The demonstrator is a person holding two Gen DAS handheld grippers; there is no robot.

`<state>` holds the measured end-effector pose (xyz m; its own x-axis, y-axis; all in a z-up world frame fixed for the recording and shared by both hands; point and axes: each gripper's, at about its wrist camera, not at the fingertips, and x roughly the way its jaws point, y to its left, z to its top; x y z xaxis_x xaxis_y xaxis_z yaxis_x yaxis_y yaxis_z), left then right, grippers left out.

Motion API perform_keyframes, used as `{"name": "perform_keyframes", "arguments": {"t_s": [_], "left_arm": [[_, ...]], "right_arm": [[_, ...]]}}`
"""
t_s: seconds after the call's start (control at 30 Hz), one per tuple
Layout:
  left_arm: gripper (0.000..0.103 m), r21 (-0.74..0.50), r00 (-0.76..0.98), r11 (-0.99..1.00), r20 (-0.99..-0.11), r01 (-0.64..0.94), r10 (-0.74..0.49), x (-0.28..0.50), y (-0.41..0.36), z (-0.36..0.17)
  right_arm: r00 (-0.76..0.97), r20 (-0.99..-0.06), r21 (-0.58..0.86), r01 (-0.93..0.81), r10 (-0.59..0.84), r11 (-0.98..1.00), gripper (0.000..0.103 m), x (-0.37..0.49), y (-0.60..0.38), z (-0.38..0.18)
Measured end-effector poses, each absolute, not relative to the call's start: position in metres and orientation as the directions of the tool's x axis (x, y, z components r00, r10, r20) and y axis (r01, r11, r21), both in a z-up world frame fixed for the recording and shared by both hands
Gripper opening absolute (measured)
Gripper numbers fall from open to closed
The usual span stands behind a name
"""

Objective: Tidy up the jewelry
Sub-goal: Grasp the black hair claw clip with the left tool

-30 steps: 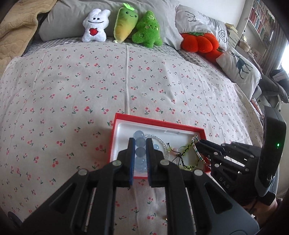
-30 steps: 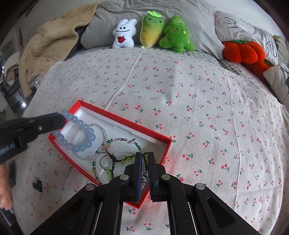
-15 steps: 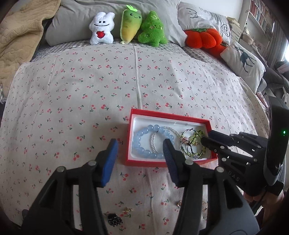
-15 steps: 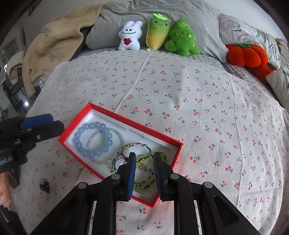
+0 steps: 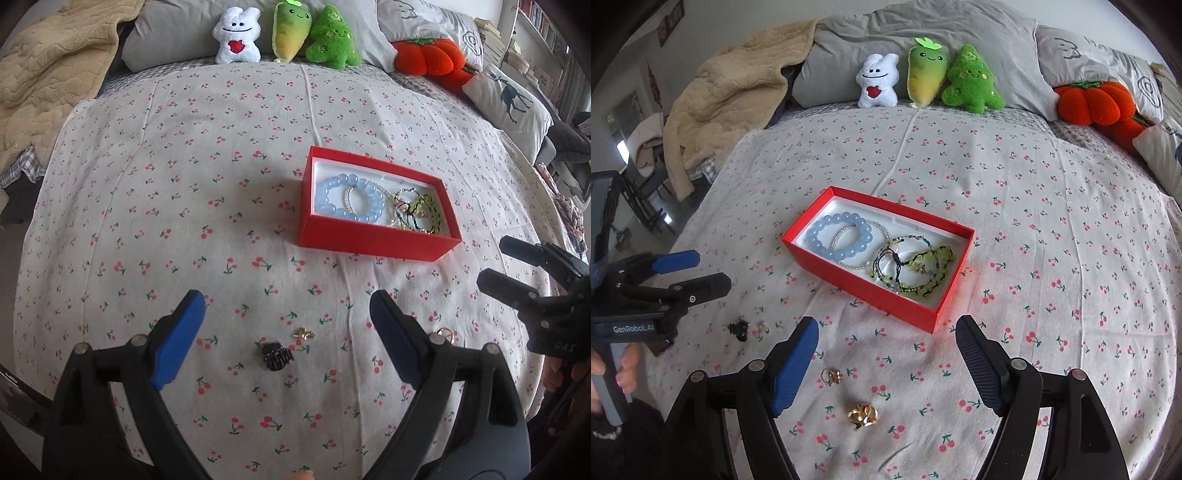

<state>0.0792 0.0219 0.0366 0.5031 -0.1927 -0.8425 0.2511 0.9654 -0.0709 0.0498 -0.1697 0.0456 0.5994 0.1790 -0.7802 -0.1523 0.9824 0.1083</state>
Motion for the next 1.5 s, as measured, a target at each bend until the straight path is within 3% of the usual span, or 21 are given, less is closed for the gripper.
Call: {"name": "perform_keyframes", "arguments": {"t_s": [0.4, 0.9, 1.07, 1.2, 1.5], "left_arm": [[0.095, 0.056, 0.502, 0.934, -0.854, 0.354, -0.140, 0.027, 0.031, -0.019], [0.094, -0.117, 0.519, 0.923, -0.798, 0.366, -0.307, 0.023, 0.043, -0.045], [0.072, -0.139, 0.531, 0.930, -0.788, 0.339, -0.311, 0.033, 0.039, -0.043], [0.064, -0.141, 0.541, 0.936, -0.784, 0.321, -0.304, 0.039, 0.037, -0.043], [0.033, -0.112, 0.563, 0.955, -0.787, 0.276, -0.255, 0.046, 0.035, -0.043]], "right_arm": [[0.519, -0.845, 0.023, -0.207, 0.130, 0.978, 0.084, -0.008, -0.158, -0.025], [0.531, -0.837, 0.006, -0.231, 0.131, 0.973, 0.089, -0.027, -0.157, -0.051], [0.532, -0.838, -0.002, -0.232, 0.125, 0.973, 0.090, -0.026, -0.154, -0.052], [0.532, -0.837, 0.003, -0.233, 0.130, 0.972, 0.090, -0.025, -0.156, -0.052], [0.531, -0.838, 0.004, -0.230, 0.129, 0.973, 0.090, -0.025, -0.156, -0.052]]}}
